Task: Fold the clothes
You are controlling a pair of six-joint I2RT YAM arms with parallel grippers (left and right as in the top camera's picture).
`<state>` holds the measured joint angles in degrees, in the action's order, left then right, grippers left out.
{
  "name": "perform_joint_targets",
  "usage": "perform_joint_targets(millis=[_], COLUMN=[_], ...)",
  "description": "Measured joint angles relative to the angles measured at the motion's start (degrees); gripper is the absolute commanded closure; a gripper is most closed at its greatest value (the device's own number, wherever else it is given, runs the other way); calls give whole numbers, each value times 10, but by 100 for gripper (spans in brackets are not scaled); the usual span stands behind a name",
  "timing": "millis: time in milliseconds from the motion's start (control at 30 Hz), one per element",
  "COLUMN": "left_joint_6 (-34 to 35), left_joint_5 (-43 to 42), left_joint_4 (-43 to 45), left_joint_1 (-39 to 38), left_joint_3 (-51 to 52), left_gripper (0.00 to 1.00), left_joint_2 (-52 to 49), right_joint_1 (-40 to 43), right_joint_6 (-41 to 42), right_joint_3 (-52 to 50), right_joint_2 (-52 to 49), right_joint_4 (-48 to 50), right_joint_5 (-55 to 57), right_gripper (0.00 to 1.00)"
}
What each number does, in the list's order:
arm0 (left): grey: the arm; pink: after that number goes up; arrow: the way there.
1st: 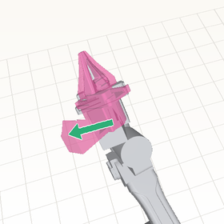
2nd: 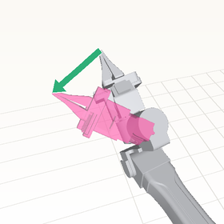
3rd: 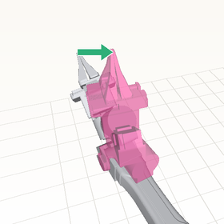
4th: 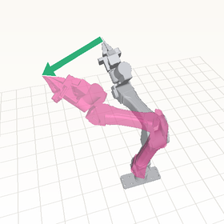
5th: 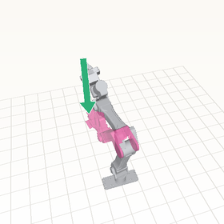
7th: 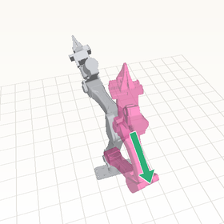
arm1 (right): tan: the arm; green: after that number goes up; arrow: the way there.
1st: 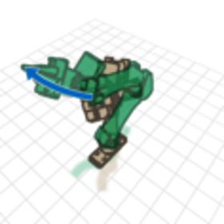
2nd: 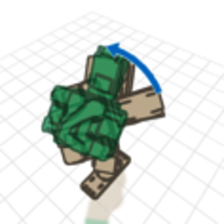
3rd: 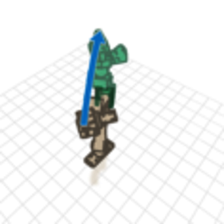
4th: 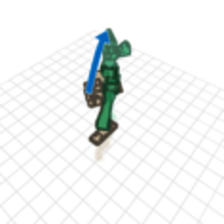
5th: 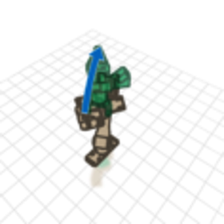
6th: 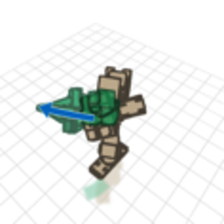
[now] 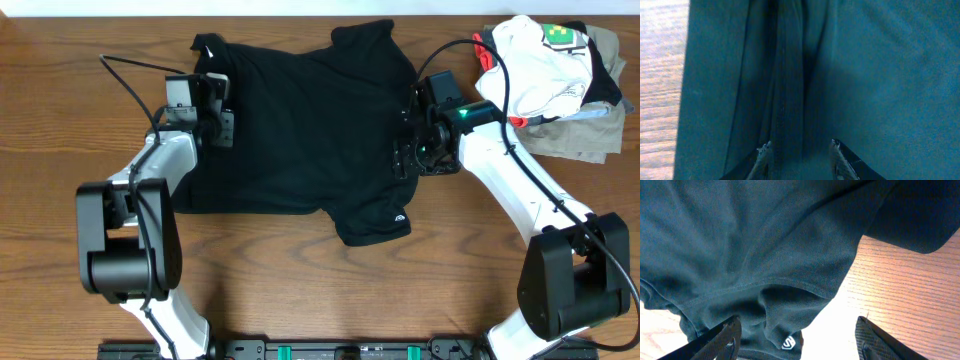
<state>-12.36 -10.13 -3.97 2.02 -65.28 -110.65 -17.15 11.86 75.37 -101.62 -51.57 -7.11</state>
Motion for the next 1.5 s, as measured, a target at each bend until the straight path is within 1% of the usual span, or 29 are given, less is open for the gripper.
perform_joint_targets(millis=[133, 233, 367, 567, 700, 933, 1100, 1233, 1333, 1500], left_joint_6=[-12, -15, -15, -14, -14, 6, 30, 68, 113, 195], left_joint_5=[6, 27, 75, 173, 206, 230, 238, 239, 238, 240], left_joint_4=[4, 9, 12, 14, 14, -2, -61, -135, -220, -362], left_joint_1=[0, 0, -2, 0, 20, 63, 60, 55, 53, 54], left_joint_3=[0, 0, 0, 0, 0, 0, 0, 0, 0, -1], left_gripper=[61, 61, 61, 60, 60, 59, 46, 38, 37, 36], left_joint_2=[-23, -37, -37, -37, -37, -35, 3, 90, 186, 285], right_joint_1=[0, 0, 0, 0, 0, 0, 0, 0, 0, -15], right_joint_6=[0, 0, -1, -2, -2, -2, -2, -2, -2, -3], right_joint_3=[0, 0, 0, 0, 0, 0, 0, 0, 0, 0], right_joint_2=[0, 0, 0, 0, 0, 0, 0, 0, 0, 0], right_joint_4=[0, 0, 0, 0, 0, 2, 7, 16, 15, -3], right_joint_5=[0, 0, 0, 0, 0, 0, 0, -6, -16, -33], right_gripper=[28, 28, 28, 28, 28, 28, 28, 28, 29, 29])
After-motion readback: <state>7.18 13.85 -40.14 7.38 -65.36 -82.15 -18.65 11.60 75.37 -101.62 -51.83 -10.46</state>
